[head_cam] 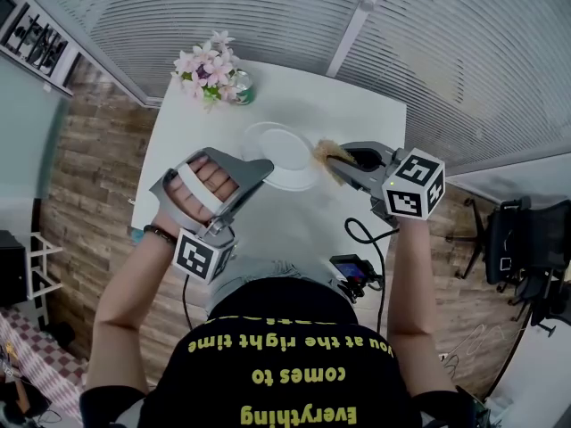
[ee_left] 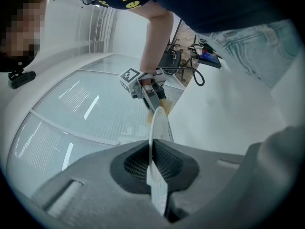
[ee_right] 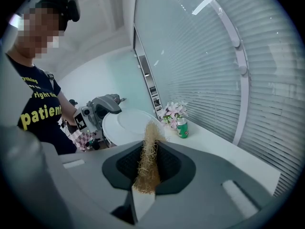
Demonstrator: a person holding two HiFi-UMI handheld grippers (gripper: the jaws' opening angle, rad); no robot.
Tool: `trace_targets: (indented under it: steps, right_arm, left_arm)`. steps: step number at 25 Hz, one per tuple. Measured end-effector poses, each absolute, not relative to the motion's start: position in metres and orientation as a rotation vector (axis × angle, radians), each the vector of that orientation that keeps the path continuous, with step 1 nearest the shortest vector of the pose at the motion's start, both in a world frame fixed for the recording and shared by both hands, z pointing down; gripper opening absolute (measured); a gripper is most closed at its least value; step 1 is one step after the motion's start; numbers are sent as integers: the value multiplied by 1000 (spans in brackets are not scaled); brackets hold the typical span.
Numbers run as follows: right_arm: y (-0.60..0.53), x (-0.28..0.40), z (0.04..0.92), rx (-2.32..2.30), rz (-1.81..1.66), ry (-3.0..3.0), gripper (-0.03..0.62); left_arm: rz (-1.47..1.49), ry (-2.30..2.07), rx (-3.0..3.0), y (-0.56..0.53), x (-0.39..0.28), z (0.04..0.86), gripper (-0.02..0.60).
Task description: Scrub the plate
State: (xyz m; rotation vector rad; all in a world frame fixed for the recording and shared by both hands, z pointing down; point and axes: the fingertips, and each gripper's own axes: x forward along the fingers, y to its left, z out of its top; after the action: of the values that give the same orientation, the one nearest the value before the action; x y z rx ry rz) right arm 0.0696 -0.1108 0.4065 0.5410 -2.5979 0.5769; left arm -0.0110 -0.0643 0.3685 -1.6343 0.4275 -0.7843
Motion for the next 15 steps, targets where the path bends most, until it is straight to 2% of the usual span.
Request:
trace_targets:
  steps: [15]
  right_arm:
    - [-81, 45, 388, 442, 559, -2658, 51]
  left_arm:
    - [-873, 461, -1669, -78, -19, 388, 9]
